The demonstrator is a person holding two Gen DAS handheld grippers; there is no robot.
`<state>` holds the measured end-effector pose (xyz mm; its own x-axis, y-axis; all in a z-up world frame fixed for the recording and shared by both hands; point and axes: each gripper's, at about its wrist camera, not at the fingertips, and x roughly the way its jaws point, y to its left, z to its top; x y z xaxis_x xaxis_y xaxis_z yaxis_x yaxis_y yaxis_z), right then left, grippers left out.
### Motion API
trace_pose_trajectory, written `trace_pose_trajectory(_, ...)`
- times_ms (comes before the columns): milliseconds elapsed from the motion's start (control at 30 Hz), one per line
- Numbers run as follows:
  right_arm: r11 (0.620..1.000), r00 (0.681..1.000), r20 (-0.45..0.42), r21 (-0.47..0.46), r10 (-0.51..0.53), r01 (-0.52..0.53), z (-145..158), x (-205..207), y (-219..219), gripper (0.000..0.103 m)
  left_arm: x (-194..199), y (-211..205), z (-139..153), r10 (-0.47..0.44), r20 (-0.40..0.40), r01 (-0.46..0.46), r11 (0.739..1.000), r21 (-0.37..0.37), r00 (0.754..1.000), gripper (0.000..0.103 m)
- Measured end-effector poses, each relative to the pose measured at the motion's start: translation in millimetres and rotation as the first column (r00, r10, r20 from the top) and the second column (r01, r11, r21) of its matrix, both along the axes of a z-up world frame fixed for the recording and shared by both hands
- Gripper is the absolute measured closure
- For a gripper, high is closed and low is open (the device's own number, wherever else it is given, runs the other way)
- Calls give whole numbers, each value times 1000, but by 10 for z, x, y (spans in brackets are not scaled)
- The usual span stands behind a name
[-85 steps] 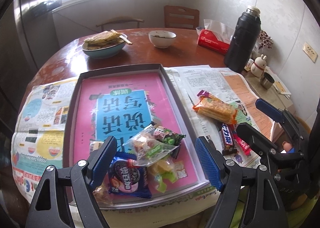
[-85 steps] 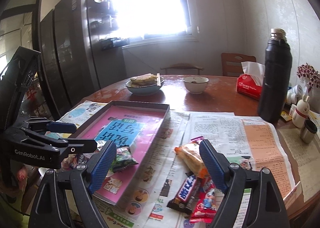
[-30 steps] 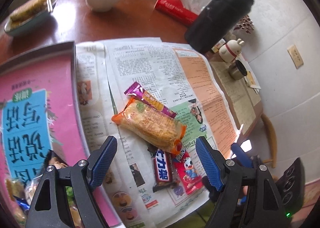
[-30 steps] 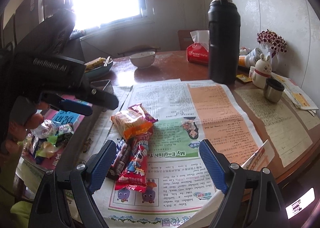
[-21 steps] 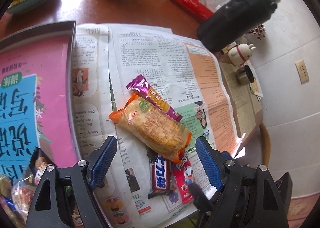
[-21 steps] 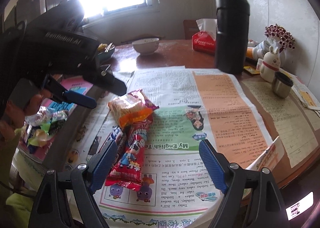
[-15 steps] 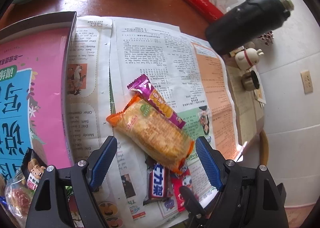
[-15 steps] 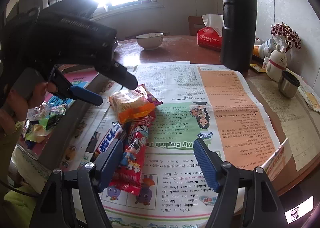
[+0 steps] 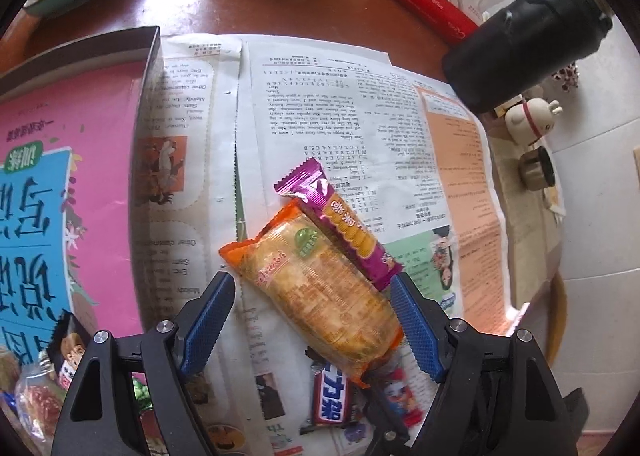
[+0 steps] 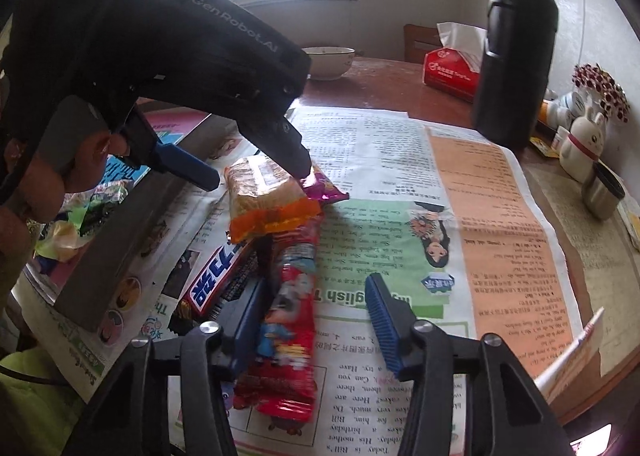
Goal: Organize snacks
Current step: 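Grasp the red candy stick with the right gripper while the left reaches toward the orange-wrapped cake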
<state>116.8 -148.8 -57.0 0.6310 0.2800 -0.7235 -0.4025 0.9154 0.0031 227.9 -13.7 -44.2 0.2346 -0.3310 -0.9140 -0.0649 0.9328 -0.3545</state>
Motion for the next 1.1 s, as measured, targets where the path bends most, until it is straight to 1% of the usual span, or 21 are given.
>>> trace_pose_trajectory(67,1000,1000,7,-12,7,-7,-22,12,34,57,-13,0,-2,-8,8,8,1000,12,1000,24)
trace_pose_trajectory(133,1000,1000,12,-17,13,-13,-20,28,52,62,-23,-2,-1,-15,18,15,1000,26,1000,25)
trace_pose_trajectory(167,1000,1000,17,-19,17,-17,-21,36,63,67,-29,-11,-3,-21,23,20,999,35,1000,28)
trace_pose_trajectory(200,999,999,31,-28,17,-17,-23,40,76,68,-36,-16,-6,-23,28,22,999,42,999,32)
trace_pose_trajectory(233,999,999,38,-32,21,-19,-23,43,87,71,-42,-18,-10,-27,31,25,999,45,999,40)
trace_pose_trajectory(267,999,999,43,-34,28,-27,-24,41,99,77,-44,-29,-18,-32,35,30,998,61,999,44)
trace_pose_trajectory(367,999,998,51,-39,35,-33,-24,42,113,80,-53,-44,-24,-44,49,40,996,75,998,48)
trace_pose_trajectory(433,999,998,51,-36,27,-25,-20,44,88,81,-62,-32,-19,-42,54,38,996,80,998,49)
trace_pose_trajectory(500,1000,999,46,-8,10,-10,0,50,16,81,-63,-23,-14,-41,57,37,996,82,998,51)
trace_pose_trajectory(567,999,999,40,41,-3,1,36,57,-81,82,-77,-17,1,-44,62,39,996,77,997,53)
trace_pose_trajectory(700,989,999,30,148,-33,28,126,43,-277,82,-156,-16,69,-58,80,54,997,47,995,54)
trace_pose_trajectory(833,980,997,48,192,-57,47,225,-14,-379,82,-252,-50,203,-80,123,75,996,43,989,58)
trace_pose_trajectory(967,967,996,62,250,-66,49,337,-83,-442,82,-340,-65,361,-94,169,87,995,47,981,59)
trace_pose_trajectory(1100,963,994,81,267,-68,44,408,-116,-453,82,-415,-33,470,-99,198,93,995,39,975,59)
